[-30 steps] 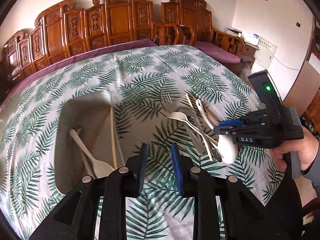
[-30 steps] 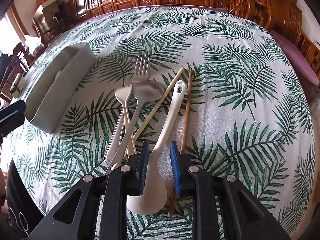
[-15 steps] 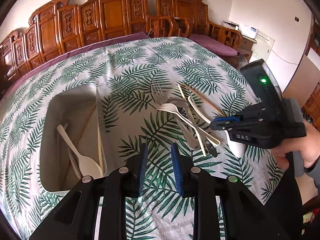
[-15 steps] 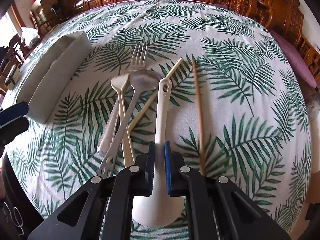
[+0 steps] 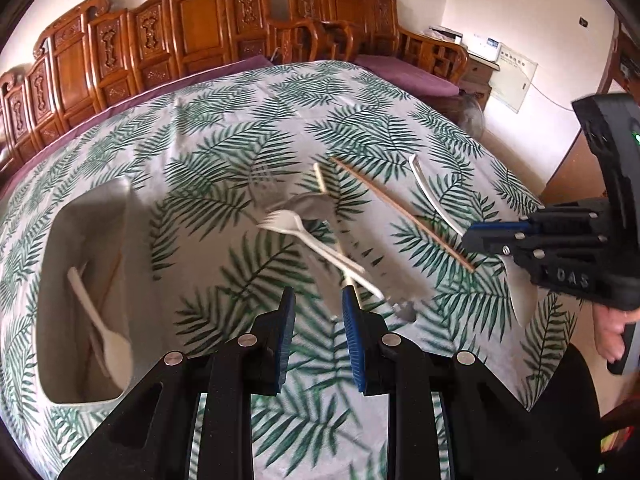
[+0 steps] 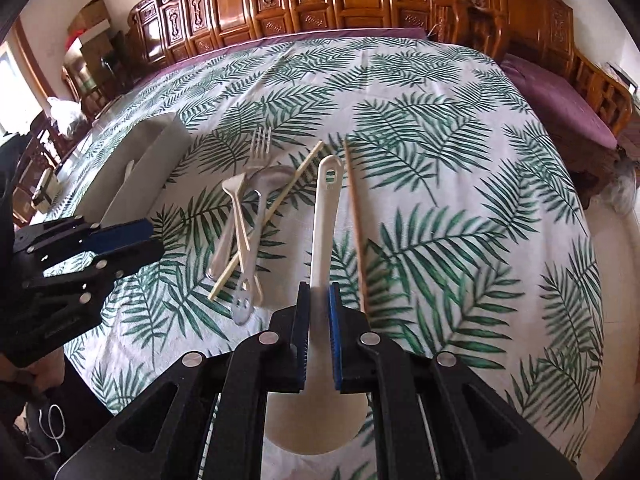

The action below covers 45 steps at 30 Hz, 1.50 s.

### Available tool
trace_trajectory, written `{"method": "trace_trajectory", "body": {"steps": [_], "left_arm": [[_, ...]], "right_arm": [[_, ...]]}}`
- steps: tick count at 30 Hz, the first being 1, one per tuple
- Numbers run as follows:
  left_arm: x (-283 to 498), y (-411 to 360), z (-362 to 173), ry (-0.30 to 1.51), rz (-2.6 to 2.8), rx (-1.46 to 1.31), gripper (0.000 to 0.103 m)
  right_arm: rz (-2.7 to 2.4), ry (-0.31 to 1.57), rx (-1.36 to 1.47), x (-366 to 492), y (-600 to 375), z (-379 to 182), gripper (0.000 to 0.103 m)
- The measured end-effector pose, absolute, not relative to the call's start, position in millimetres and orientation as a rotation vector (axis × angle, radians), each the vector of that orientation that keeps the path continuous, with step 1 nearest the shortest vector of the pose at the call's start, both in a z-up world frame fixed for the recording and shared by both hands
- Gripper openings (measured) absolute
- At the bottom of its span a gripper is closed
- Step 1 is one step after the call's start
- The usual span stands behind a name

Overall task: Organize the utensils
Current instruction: 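Grasp a white plastic spoon from the utensil pile with the right tool, then grasp a metal knife and a wooden chopstick with the left tool while the right tool holds the spoon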

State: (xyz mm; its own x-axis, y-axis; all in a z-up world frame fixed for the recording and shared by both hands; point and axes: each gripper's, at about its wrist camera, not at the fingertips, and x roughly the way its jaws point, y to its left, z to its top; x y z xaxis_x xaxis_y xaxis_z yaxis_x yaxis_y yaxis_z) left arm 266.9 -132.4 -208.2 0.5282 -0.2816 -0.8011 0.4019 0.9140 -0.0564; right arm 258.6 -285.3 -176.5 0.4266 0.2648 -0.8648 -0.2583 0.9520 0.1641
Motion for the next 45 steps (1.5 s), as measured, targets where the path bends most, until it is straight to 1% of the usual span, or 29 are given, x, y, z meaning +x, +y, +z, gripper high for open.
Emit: {"method": "trace_trajectory", "body": {"steps": [11, 20, 29, 36, 41, 45], "left_arm": [[306.3, -168.0, -216.8, 0.967, -0.387, 0.105, 0.022], [338.9, -176.7, -232.4, 1.023, -0.339, 0.06, 0.021], [349.8, -176.1, -248.6, 1.074, -0.288, 0.055, 0.018], [351.8, -180.3, -248.6, 1.079, -0.285, 0.056, 0.018], [353.2, -182.9, -249.4, 1.084, -0.296, 0.048, 0.012], [353.4, -182.5, -249.4, 1.083, -0.3, 0.036, 0.011]], "right_arm": [[0.331, 1.082, 0.039, 258.3, -302.1, -190.5, 0.011], [0.334, 1.082, 0.082, 263.2, -312.6, -191.1, 0.011], [0.338, 1.076, 0.089, 264.1, -314.1, -188.0, 0.011], [0.338, 1.075, 0.092, 264.2, -314.6, -187.3, 0.011], [0.338, 1.075, 0.091, 264.1, -314.3, -187.2, 0.011], [0.339, 1.075, 0.09, 264.0, -314.0, -186.6, 0.011]]}}
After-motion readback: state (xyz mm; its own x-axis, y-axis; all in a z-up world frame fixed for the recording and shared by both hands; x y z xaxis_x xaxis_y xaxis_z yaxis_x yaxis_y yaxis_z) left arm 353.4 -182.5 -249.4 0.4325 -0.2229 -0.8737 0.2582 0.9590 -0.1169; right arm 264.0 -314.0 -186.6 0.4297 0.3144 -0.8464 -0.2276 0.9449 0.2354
